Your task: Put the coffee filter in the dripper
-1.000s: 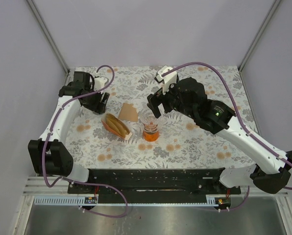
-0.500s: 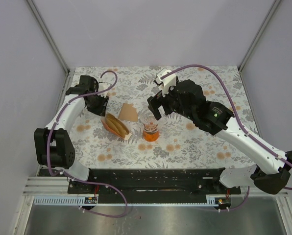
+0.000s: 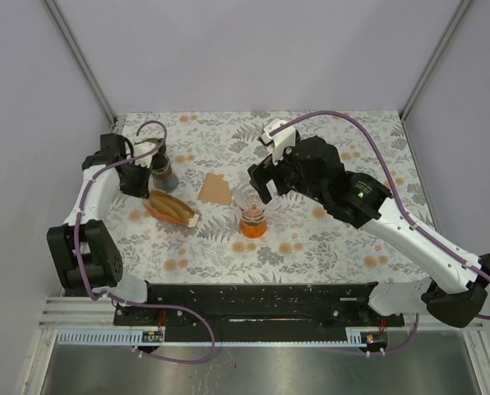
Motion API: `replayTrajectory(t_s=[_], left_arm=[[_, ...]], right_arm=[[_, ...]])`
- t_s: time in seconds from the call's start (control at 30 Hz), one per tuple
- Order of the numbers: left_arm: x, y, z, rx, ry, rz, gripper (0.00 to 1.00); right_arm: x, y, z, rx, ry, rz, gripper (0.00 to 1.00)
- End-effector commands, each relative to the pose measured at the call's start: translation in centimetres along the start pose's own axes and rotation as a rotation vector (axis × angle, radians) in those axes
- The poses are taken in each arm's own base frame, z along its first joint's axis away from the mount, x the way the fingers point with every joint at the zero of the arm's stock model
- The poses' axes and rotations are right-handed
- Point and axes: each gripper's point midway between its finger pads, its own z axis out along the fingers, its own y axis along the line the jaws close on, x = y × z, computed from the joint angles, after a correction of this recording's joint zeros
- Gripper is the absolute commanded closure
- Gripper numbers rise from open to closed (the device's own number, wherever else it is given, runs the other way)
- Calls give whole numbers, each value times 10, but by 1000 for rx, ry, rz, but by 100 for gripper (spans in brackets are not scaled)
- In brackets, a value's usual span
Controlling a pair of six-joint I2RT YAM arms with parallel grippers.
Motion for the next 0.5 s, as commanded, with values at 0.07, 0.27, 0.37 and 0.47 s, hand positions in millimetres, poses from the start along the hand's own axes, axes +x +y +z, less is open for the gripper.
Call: replayTrajectory(t_s=[0.07, 0.27, 0.37, 0.47], left_arm=[[13, 51, -32, -103, -39, -3, 100], [27, 77, -27, -121, 6, -64, 97], [24, 78, -31, -117, -16, -69, 78], [15, 76, -38, -116, -54, -66, 64]], right_arm=[[-8, -8, -9, 20, -38, 8, 1], [-6, -7, -7, 16, -36, 6, 1], [-6, -6, -8, 13, -38, 6, 1], [-6, -7, -9, 13, -38, 6, 1]])
